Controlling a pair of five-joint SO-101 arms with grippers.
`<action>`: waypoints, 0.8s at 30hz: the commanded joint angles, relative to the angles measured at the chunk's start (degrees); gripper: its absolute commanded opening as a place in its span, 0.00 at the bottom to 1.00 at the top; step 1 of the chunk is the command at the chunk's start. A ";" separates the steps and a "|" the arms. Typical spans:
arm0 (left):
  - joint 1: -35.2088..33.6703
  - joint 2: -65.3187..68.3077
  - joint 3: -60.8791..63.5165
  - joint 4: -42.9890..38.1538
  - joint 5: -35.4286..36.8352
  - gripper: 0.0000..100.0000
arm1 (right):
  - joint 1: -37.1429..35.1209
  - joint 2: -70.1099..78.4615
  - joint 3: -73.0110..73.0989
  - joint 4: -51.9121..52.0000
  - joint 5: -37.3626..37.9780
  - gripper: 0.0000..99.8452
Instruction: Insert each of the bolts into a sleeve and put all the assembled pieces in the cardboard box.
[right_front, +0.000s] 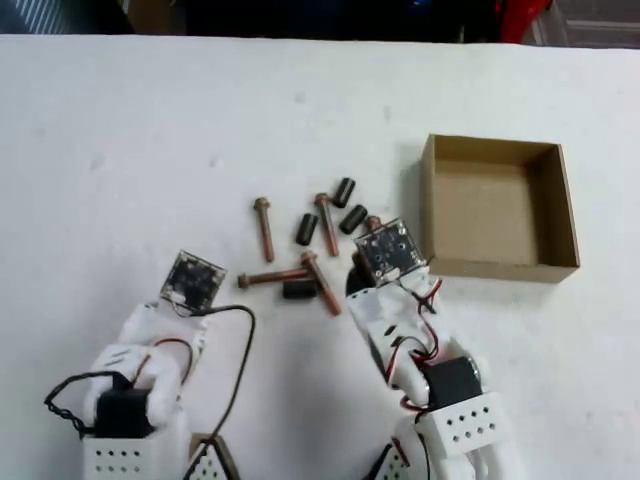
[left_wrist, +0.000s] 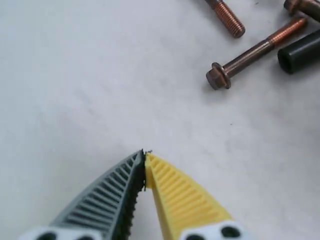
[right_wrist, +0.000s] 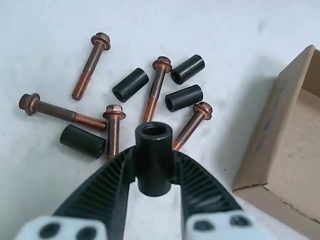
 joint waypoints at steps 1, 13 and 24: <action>0.13 -0.04 -4.75 1.76 -2.29 0.03 | -0.40 -1.01 -0.70 -1.54 -0.62 0.02; 0.22 -0.04 -12.92 5.01 -0.26 0.03 | 3.82 -1.01 -0.70 -1.36 -4.84 0.02; 0.22 8.48 -24.79 5.19 -0.35 0.03 | 3.82 -1.01 -0.70 -1.36 -5.01 0.02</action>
